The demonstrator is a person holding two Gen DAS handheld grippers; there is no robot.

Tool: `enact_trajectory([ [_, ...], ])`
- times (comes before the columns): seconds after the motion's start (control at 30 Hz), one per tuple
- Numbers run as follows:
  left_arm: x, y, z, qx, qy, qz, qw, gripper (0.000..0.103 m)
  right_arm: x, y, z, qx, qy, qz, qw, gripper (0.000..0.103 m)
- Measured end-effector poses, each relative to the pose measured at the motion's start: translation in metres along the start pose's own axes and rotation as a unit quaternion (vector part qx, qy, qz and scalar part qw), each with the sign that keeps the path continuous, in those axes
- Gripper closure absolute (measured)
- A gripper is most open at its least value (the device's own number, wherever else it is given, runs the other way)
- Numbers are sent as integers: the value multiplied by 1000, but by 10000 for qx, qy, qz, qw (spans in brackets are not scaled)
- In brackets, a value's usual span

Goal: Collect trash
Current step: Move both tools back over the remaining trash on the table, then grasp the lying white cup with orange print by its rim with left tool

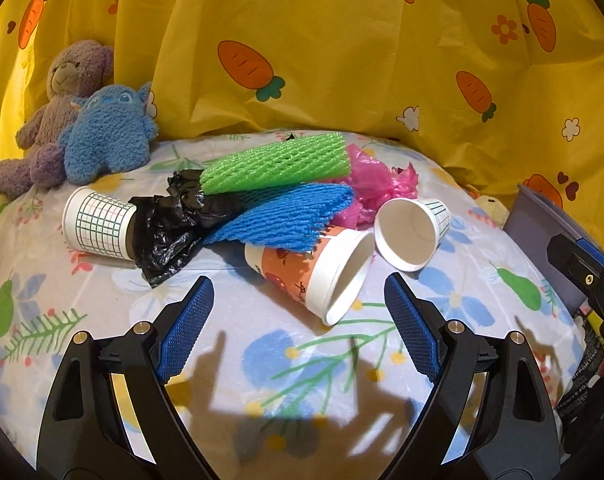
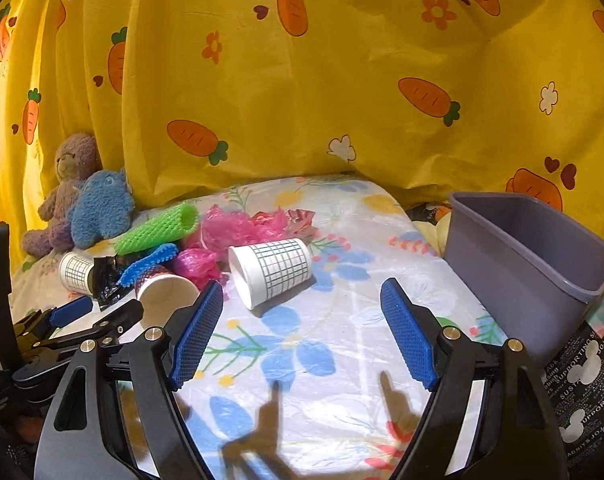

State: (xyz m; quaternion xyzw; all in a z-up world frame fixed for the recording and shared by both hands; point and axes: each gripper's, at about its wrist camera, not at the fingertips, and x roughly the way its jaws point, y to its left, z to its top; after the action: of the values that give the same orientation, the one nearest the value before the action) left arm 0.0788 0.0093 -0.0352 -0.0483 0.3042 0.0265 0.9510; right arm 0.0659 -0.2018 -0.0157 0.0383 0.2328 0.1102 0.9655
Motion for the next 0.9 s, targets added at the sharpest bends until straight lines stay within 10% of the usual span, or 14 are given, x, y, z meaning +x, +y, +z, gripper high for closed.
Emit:
enact_trajectory([
  [0.67,32,13,3,-194,567,-197,9980,93,28,17,-4,-307,314,-44,9990,24],
  [0.9,14,22,-2,-232,415,-434,9979,101,39,23,-2,-473,396,-67,9981,34],
])
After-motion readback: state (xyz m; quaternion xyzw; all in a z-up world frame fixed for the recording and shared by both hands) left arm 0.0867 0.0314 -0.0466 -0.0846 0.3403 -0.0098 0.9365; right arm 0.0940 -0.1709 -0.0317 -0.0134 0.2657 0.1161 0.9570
